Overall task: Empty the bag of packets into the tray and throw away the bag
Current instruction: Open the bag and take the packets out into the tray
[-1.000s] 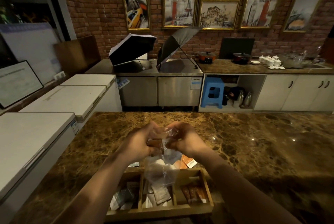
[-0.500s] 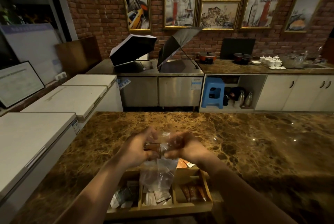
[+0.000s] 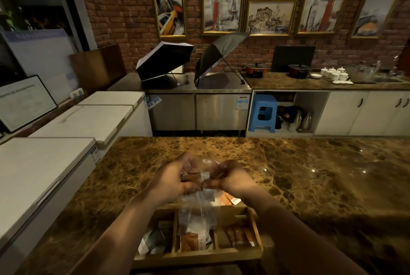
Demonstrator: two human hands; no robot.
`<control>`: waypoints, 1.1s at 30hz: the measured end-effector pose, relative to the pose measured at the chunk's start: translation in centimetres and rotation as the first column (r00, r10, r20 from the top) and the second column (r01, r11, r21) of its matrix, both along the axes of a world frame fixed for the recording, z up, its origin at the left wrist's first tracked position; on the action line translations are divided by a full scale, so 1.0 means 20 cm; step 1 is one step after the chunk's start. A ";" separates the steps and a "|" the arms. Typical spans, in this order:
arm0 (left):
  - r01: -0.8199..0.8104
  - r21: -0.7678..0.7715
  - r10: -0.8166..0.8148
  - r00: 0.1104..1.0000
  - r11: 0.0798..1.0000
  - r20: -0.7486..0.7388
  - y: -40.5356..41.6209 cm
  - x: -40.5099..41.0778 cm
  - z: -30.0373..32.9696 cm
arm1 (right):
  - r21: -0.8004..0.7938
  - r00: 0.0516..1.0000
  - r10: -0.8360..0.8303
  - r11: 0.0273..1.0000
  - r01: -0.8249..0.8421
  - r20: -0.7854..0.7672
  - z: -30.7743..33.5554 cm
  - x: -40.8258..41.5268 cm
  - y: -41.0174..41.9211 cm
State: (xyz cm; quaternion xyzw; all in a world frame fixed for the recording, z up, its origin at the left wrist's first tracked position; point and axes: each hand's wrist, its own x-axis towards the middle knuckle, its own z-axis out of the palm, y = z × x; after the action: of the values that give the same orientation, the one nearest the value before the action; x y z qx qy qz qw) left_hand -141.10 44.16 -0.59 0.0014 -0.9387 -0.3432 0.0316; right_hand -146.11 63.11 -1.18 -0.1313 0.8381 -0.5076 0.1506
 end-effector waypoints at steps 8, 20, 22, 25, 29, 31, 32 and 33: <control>0.097 0.011 -0.096 0.994 0.995 -0.050 0.17 -0.10 0.12 | -0.049 0.990 -0.125 0.991 0.122 -0.068 0.14 -0.03 0.20; 0.107 0.006 -0.107 0.994 0.994 0.005 0.41 -0.12 -0.03 | 0.064 0.992 -0.128 0.990 0.127 0.009 0.02 -0.04 0.42; 0.112 0.006 -0.112 0.994 0.994 0.010 0.42 -0.11 -0.07 | 0.071 0.994 -0.109 0.992 0.106 0.029 0.01 -0.01 0.43; 0.103 0.009 -0.103 0.994 0.995 0.022 0.42 -0.10 -0.09 | 0.061 0.996 -0.084 0.995 0.082 0.019 0.00 0.00 0.44; 0.113 0.014 -0.113 0.993 0.994 0.026 0.40 -0.12 -0.10 | 0.070 0.997 -0.073 0.995 0.072 0.008 0.00 -0.01 0.42; 0.123 0.012 -0.123 0.992 0.992 0.033 0.39 -0.12 -0.09 | 0.069 0.997 -0.072 0.995 0.072 -0.002 0.00 -0.02 0.42; 0.125 0.015 -0.126 0.992 0.992 0.031 0.39 -0.12 -0.08 | 0.062 0.997 -0.075 0.995 0.075 0.000 0.01 -0.02 0.42; 0.126 0.021 -0.127 0.992 0.992 0.027 0.39 -0.12 -0.07 | 0.053 0.997 -0.077 0.996 0.076 0.007 0.01 -0.03 0.42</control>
State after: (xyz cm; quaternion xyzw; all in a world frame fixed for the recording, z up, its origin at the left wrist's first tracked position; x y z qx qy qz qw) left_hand -143.55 51.91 -2.02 -0.0531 -0.9339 -0.3535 -0.0034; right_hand -146.64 71.53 -0.98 -0.0928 0.8548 -0.4915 0.1383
